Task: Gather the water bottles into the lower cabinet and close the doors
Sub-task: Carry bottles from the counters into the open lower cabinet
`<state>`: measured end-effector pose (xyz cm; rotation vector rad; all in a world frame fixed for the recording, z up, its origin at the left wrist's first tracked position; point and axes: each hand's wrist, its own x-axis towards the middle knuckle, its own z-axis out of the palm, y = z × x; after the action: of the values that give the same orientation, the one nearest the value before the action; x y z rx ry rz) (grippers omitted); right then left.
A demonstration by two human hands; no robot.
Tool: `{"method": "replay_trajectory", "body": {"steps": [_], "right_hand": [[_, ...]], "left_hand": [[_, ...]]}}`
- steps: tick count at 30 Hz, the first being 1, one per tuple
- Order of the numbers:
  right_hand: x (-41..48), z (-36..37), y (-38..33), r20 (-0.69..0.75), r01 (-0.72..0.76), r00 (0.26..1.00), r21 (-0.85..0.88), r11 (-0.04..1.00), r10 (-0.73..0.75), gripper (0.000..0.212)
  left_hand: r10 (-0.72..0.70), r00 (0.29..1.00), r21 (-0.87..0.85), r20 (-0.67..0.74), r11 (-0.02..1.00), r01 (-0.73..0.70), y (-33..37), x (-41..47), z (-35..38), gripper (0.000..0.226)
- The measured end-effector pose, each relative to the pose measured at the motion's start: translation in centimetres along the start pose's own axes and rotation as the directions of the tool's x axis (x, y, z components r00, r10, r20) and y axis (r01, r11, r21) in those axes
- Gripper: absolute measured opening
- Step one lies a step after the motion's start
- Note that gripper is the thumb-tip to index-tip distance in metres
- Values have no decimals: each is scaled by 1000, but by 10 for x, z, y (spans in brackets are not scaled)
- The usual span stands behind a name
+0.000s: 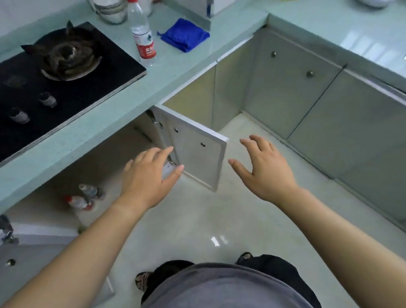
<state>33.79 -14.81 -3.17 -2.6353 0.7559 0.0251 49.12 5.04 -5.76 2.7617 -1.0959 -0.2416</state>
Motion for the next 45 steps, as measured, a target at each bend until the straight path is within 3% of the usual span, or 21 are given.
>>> {"method": "replay_trajectory", "body": {"steps": [7,13,20,33,40,45], "right_hand": [[6,-47,102,-37,-66,997,-1,998,66,62],[49,-59,123,-6,6,1000,2,1000,-6,62],[150,-56,100,56,141,988,-1,990,-141,61],[364,-47,32,181,329,929,-10,944,-322,64],[470,-9,-35,316,553,779,61,831,-542,64],[533,17,-74,135,680,677,263,685,-724,69]], "left_hand": [[79,997,-55,-8,995,-79,125,57,20,66],[42,999,-22,-15,999,-42,146,105,13,60],[-62,998,63,-18,996,64,98,177,1,60],[-390,919,-37,-60,921,389,-19,313,-23,57],[-584,797,-151,-153,811,565,-63,347,-19,54],[-703,693,-130,-160,711,691,-92,374,7,53]]}}
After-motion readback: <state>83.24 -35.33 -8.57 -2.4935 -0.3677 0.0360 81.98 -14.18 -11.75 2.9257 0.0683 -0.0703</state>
